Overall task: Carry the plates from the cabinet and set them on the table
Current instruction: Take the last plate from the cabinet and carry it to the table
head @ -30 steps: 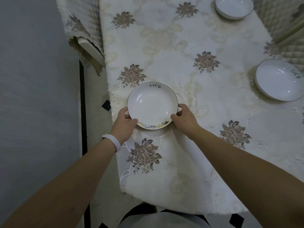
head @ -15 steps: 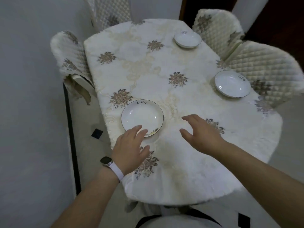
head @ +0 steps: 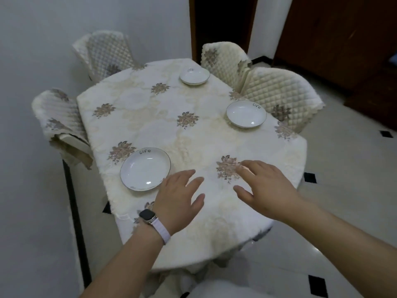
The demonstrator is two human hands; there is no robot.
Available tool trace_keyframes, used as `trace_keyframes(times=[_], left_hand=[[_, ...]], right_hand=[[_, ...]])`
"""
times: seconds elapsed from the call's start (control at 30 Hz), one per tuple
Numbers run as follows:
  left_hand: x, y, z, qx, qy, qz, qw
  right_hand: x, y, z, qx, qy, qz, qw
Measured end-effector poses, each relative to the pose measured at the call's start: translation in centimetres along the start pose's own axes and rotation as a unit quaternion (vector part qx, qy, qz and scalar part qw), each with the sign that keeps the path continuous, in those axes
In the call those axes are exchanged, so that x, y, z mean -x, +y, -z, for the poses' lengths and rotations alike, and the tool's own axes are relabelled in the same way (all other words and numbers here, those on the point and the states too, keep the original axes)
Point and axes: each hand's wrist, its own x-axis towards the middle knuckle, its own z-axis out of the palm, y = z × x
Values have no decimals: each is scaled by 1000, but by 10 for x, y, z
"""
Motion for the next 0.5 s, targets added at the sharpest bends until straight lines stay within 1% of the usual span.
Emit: trace_keyframes(times=[0.2,0.33,0.37,0.43,0.5], left_hand=[[-40,122,-19,-15,-24,-76,997],[-73,205,-43,-20,-32,-132,990],[-74,213,-43,-21,-38,-136,990],[-89,274,-62,-16,-43,-197,979],[-91,286,-66,-19,-49,-205,977]], right_hand=[[83,89,23,-3,1,-52,999],[140,151,35,-7,30,-110,993],[144,158,36,-5,35,-117,993],[195,199,44,-16,35,-191,981],[205,206,41,-11,41,-193,980]])
